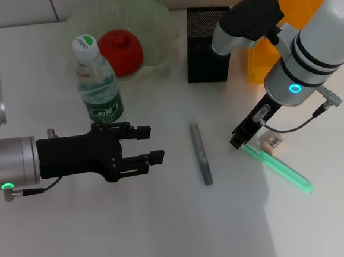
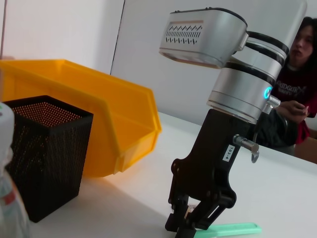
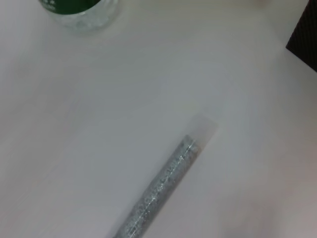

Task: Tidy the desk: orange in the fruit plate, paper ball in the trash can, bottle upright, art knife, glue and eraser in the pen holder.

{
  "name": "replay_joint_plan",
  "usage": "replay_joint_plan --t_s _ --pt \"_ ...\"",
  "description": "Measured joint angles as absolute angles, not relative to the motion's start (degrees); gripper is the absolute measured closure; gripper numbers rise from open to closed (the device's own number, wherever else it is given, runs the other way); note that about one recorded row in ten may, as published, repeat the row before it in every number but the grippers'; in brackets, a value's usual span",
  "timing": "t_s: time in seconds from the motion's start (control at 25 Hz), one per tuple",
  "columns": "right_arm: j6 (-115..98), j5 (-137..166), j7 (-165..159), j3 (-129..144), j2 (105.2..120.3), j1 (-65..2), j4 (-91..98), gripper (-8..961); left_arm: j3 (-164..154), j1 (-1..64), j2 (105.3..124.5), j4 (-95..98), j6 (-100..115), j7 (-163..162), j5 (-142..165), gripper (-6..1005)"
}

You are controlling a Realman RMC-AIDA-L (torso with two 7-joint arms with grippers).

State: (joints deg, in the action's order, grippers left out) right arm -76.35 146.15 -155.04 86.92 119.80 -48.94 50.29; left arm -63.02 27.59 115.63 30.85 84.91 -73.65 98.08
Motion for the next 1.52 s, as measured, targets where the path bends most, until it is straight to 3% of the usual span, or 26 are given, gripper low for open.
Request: replay_joint_plan --t_s 0.4,1.04,1.32,1.52 --pt "-76.24 145.3 -154.9 86.6 119.72 -47.78 53.15 772 -62.95 27.59 115.74 30.86 84.2 -73.56 98.08 381" --pt "-81.64 143.11 -153.58 75.89 119.28 -32.09 90.34 773 -62.76 27.8 115.75 31.12 84.82 -73.94 98.09 382" --pt "-75.55 130.52 -146.6 67.27 119.33 -30.61 90.62 772 -62.76 28.0 115.76 31.11 84.81 -74.01 98.09 382" --pt "-63.34 113.11 -134.34 61.24 119.29 -30.27 80.5 772 -62.75 28.04 115.82 31.11 84.81 -74.0 98.09 382"
